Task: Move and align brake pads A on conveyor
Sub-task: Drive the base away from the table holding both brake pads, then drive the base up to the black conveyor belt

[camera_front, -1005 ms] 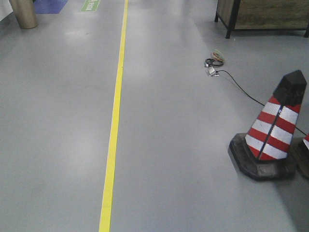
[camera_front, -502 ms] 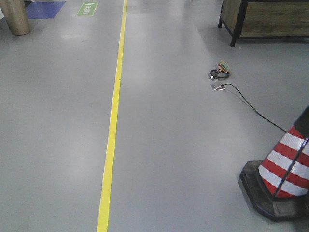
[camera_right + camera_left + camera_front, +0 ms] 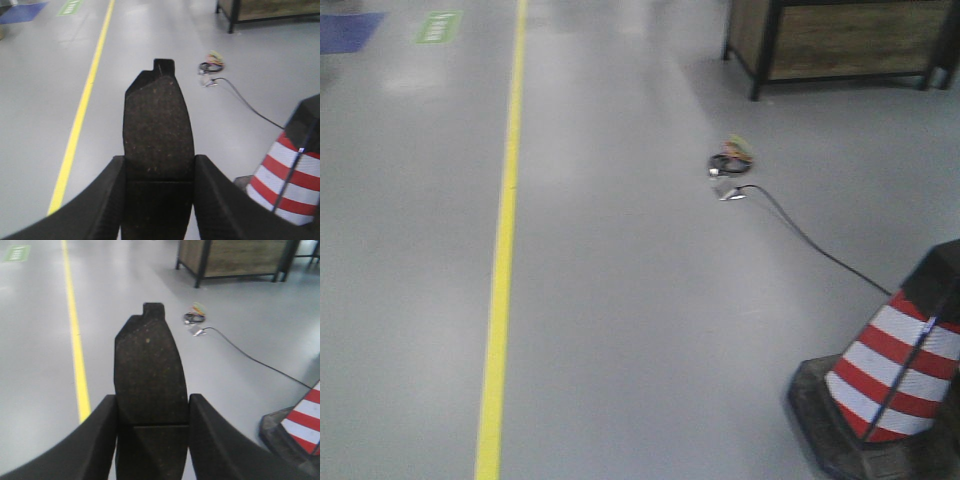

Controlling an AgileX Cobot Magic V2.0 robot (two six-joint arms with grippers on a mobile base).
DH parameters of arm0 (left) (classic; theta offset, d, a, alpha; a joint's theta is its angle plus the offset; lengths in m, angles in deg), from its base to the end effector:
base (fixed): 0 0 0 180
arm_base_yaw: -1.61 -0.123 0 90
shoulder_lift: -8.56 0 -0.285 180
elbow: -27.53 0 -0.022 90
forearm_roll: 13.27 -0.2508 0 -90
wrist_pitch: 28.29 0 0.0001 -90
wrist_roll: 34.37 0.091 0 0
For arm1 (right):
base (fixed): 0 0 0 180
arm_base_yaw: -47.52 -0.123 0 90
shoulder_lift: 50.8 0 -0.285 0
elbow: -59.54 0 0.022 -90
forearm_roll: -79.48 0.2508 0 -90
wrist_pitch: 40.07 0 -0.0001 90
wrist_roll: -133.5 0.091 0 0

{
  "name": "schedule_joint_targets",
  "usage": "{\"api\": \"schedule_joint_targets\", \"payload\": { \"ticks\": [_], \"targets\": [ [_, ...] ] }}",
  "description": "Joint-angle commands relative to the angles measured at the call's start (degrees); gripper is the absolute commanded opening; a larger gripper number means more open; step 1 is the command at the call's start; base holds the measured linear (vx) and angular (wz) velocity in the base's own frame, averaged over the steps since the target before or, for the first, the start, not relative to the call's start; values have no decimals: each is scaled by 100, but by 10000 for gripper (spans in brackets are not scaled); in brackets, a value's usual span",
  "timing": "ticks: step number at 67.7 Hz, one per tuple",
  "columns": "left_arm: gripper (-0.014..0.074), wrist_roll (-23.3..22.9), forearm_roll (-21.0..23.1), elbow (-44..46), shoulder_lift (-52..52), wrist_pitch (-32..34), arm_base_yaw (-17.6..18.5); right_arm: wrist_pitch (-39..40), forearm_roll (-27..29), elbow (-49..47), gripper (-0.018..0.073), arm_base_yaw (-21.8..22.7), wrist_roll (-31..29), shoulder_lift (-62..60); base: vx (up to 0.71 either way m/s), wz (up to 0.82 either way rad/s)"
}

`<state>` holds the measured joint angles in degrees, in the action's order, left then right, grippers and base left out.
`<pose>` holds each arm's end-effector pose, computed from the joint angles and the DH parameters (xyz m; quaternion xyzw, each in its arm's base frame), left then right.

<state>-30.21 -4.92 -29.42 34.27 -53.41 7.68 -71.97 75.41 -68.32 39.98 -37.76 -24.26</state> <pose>0.0747 -0.0136 0.2730 0.0369 0.8057 -0.0736 0.5866 0.0716 0.0060 0.2892 -0.0055 0.8216 0.0483 0.5679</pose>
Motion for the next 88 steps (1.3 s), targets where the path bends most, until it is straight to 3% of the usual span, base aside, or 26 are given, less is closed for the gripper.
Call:
{"api": "schedule_joint_targets", "payload": {
  "ticks": [1, 88],
  "targets": [
    [-6, -11, 79, 167, 50, 572, 26, 529, -64, -187, -7, 6, -48, 34, 31, -63],
    [-6, -11, 79, 167, 50, 572, 26, 535, -64, -187, -7, 6, -48, 34, 20, -83]
  ]
}}
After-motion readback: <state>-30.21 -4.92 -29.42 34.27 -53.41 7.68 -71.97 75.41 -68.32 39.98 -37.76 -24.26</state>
